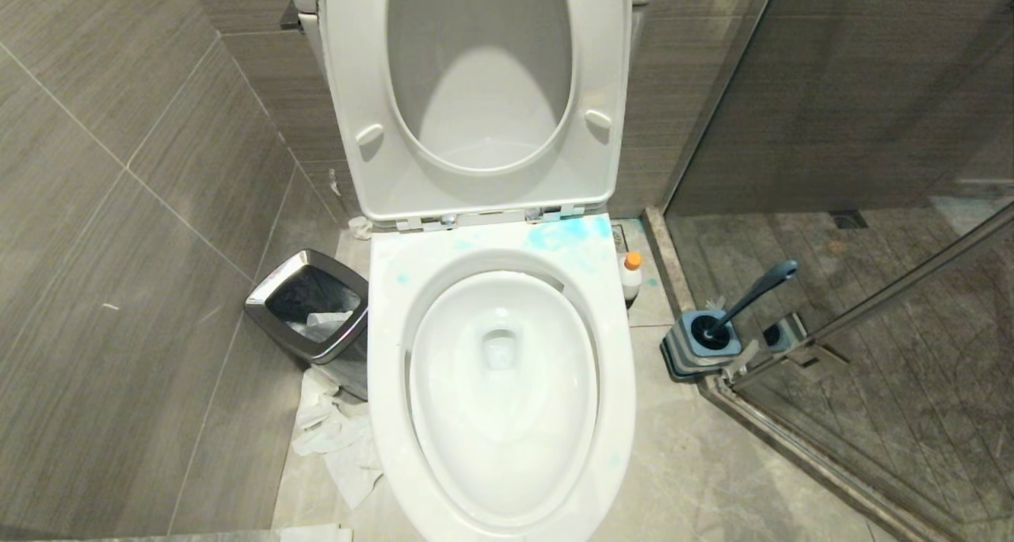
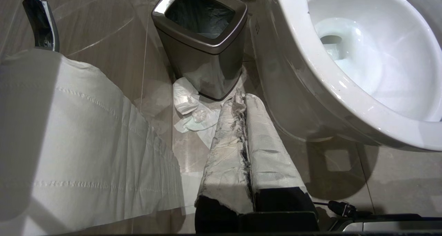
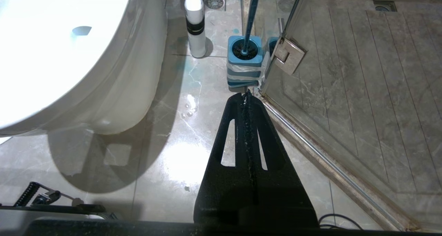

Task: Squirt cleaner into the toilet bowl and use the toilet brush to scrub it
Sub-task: Pour in the cleaning agent

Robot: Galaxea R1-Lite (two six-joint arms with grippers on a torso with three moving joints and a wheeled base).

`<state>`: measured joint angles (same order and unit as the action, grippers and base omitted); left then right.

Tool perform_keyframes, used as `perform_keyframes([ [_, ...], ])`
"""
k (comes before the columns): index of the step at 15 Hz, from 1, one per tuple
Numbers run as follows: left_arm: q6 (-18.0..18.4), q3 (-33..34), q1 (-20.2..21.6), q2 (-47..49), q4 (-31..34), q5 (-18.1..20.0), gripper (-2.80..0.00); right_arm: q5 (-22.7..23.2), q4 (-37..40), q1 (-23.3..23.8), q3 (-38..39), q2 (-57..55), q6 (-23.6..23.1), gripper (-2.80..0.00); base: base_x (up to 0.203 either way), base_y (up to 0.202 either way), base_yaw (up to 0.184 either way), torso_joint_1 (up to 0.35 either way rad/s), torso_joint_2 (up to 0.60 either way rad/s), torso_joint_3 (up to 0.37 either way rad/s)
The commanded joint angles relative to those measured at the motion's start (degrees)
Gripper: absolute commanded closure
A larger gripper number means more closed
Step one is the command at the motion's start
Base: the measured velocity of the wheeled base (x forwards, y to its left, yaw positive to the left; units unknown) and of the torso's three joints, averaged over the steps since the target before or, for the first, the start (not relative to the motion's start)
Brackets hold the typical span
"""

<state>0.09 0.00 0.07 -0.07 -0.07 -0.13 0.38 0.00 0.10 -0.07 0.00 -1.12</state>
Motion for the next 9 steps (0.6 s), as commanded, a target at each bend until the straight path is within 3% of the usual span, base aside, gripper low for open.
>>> perform_keyframes([
  [1,0.0,0.0,0.01,0.07,-0.01,-0.04,0.0,0.06,0.0,-0.01,-0.01,0.0,-0.02,0.0,0.0,0.0,0.0,0.0,0.0,0.0],
  [9,0.0,0.0,0.01,0.07,-0.01,-0.04,0.0,-0.03,-0.09,-0.01,-0.01,0.0,-0.11,0.0,0.0,0.0,0.0,0.0,0.0,0.0],
])
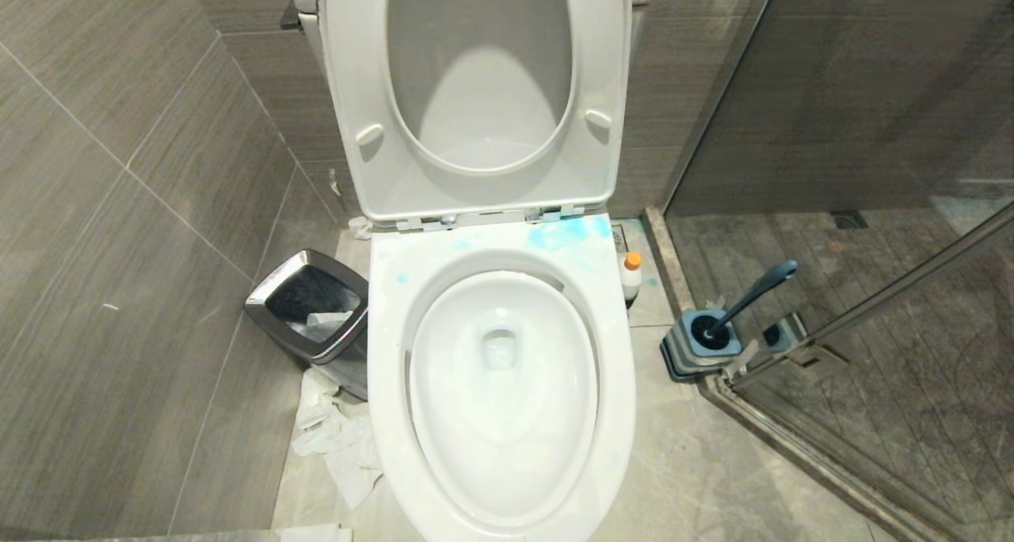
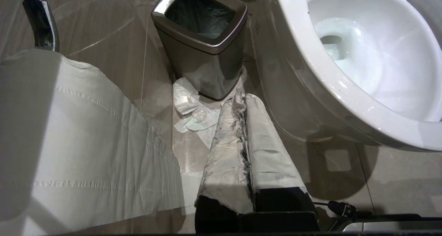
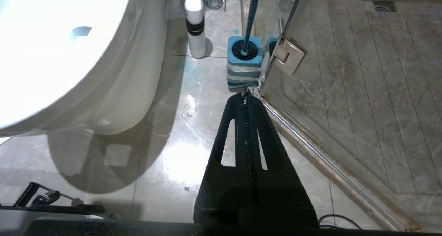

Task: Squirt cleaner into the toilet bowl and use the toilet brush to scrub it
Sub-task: Pour in the cleaning agent

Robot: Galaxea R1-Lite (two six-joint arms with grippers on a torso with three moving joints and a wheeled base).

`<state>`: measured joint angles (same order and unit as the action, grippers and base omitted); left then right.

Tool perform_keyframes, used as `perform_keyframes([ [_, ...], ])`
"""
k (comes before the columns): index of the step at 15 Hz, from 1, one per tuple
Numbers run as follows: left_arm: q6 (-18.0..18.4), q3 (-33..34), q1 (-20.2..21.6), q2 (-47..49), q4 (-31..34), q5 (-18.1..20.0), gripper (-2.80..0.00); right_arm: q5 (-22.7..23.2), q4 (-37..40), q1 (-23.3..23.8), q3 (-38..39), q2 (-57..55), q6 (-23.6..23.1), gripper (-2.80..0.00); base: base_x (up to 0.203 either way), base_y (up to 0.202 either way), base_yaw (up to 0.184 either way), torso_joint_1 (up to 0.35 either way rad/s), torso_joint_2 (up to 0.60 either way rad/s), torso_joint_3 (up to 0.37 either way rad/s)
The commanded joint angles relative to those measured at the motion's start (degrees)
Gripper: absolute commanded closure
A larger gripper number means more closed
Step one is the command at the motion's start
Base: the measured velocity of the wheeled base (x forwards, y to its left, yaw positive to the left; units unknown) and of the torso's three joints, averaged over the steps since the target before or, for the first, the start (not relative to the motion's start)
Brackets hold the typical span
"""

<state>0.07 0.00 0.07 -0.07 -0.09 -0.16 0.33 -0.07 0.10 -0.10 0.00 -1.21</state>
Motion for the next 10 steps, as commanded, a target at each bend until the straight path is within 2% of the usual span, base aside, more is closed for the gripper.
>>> perform_keyframes([
  [1,0.02,0.0,0.01,0.07,0.01,-0.02,0.0,0.02,-0.01,-0.01,0.01,0.0,0.07,0.0,0.0,0.0,0.0,0.0,0.0,0.0],
  [10,0.02,0.0,0.01,0.07,0.01,-0.02,0.0,-0.15,-0.01,-0.01,0.05,0.0,0.42,0.0,0.0,0.0,0.0,0.0,0.0,0.0],
])
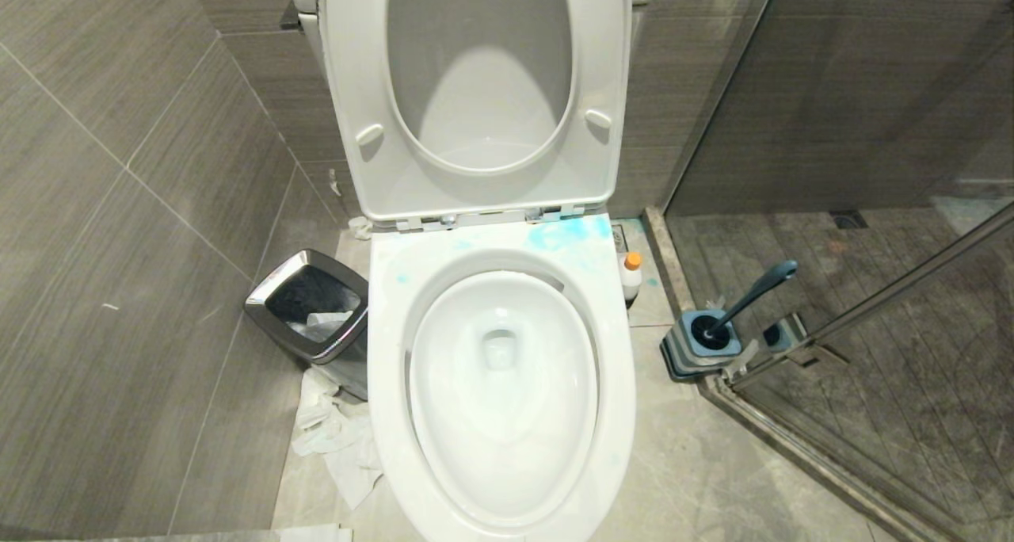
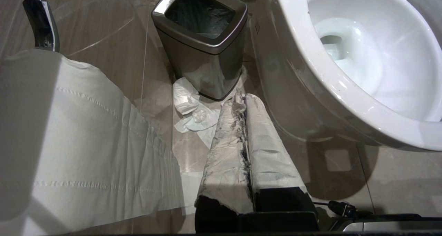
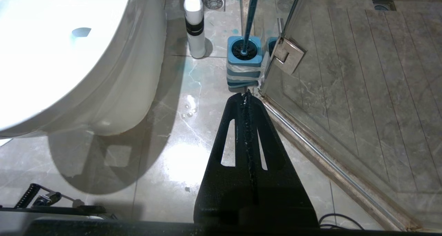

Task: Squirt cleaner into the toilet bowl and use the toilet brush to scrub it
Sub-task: Pour in the cleaning agent

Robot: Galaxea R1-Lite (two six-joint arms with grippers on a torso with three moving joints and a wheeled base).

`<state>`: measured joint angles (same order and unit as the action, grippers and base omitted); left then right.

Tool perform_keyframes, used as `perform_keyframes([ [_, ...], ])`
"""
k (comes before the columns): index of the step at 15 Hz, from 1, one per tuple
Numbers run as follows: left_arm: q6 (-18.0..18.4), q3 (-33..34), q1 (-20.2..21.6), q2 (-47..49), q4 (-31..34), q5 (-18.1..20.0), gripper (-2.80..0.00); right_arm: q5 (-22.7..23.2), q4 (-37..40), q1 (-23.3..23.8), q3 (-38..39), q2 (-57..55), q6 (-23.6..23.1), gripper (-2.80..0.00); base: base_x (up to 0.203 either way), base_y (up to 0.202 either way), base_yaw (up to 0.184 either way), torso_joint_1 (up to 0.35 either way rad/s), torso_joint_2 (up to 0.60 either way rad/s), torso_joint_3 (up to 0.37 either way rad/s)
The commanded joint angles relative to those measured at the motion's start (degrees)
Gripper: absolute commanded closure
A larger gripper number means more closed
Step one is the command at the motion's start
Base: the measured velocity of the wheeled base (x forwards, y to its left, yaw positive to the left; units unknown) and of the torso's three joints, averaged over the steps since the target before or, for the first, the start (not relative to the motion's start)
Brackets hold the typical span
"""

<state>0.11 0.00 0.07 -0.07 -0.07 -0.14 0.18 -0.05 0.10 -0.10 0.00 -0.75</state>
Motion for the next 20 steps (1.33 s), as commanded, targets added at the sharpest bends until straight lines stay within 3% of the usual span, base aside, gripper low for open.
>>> perform_keyframes([
  [1,0.06,0.0,0.01,0.07,-0.01,-0.04,0.0,-0.01,-0.04,-0.01,0.1,0.0,-0.11,0.0,0.0,0.0,0.0,0.0,0.0,0.0],
  [7,-0.11,0.0,0.06,0.07,-0.01,-0.04,0.0,-0.01,0.05,-0.01,0.01,0.0,-0.21,0.0,0.0,0.0,0.0,0.0,0.0,-0.014],
  [20,-0.02,0.0,0.06,0.07,-0.01,-0.04,0.0,0.26,-0.04,-0.01,0.01,0.0,-0.74,0.0,0.0,0.0,0.0,0.002,0.0,-0.187],
])
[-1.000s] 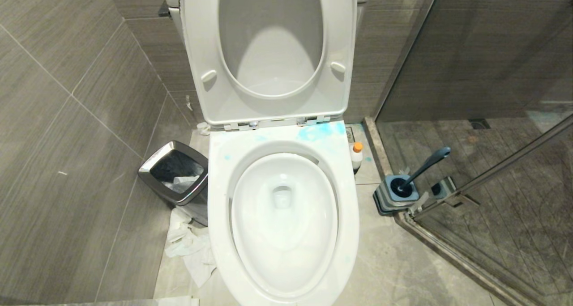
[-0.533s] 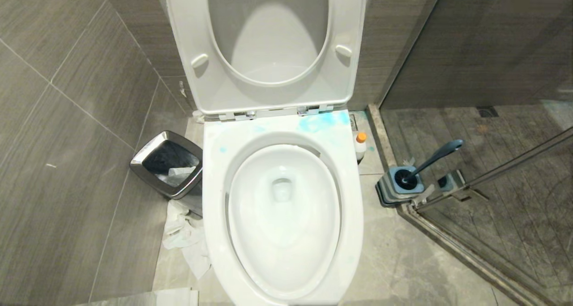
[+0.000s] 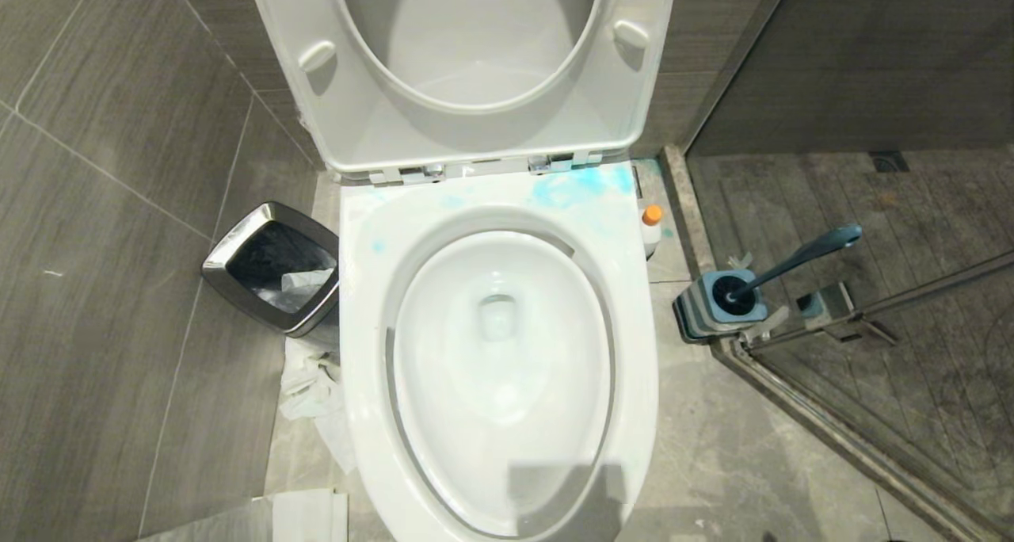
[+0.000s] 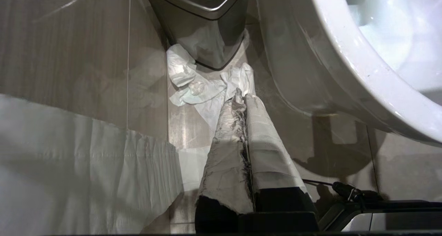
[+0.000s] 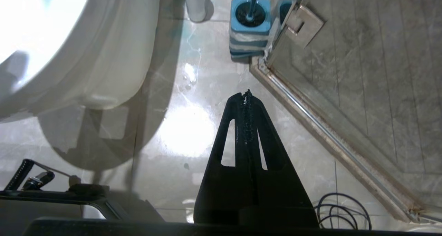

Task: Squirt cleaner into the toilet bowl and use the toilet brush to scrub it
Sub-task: Pour in the cleaning agent

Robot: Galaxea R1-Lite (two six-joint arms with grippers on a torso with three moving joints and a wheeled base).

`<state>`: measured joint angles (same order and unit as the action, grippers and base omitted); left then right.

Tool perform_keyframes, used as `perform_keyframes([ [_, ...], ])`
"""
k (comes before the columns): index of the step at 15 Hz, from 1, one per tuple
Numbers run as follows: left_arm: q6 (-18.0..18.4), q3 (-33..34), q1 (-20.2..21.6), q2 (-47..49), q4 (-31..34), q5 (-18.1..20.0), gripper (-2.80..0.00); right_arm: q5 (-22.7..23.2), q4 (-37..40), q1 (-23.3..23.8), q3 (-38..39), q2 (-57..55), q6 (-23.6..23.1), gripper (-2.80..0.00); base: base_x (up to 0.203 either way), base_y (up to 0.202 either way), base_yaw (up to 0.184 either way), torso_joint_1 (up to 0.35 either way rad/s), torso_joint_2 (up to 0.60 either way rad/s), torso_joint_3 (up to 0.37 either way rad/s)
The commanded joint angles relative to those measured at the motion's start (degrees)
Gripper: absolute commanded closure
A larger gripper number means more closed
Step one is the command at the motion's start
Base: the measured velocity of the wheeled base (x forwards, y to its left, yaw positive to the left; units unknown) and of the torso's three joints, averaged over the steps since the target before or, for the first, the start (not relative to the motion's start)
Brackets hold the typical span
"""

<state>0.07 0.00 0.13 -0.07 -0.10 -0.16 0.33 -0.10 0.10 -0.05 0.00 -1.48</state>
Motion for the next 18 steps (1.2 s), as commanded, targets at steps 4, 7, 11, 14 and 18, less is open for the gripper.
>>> perform_keyframes([
  [4,0.01,0.0,-0.05,0.07,0.01,-0.02,0.0,0.46,0.31,-0.01,-0.08,0.0,-0.72,0.0,0.0,0.0,0.0,0.002,0.0,-0.193],
  [7,0.1,0.0,0.01,0.07,0.01,-0.02,0.0,0.56,0.36,-0.01,-0.13,0.0,-0.81,0.0,0.0,0.0,0.0,0.003,0.0,-0.198],
  [11,0.19,0.0,-0.05,0.07,0.01,-0.02,0.0,0.64,0.54,-0.01,-0.22,0.0,-1.16,0.0,0.0,0.0,0.0,0.002,0.0,-0.197],
  [14,0.19,0.0,-0.05,0.07,0.01,-0.02,0.0,0.73,0.54,-0.01,-0.22,-0.09,-1.51,0.0,0.0,0.0,0.0,0.003,0.0,-0.184],
  [18,0.19,0.0,-0.04,0.07,0.01,-0.02,0.0,0.74,0.61,-0.01,-0.22,-0.18,-1.6,0.0,0.0,0.0,0.0,0.004,0.0,-0.197],
])
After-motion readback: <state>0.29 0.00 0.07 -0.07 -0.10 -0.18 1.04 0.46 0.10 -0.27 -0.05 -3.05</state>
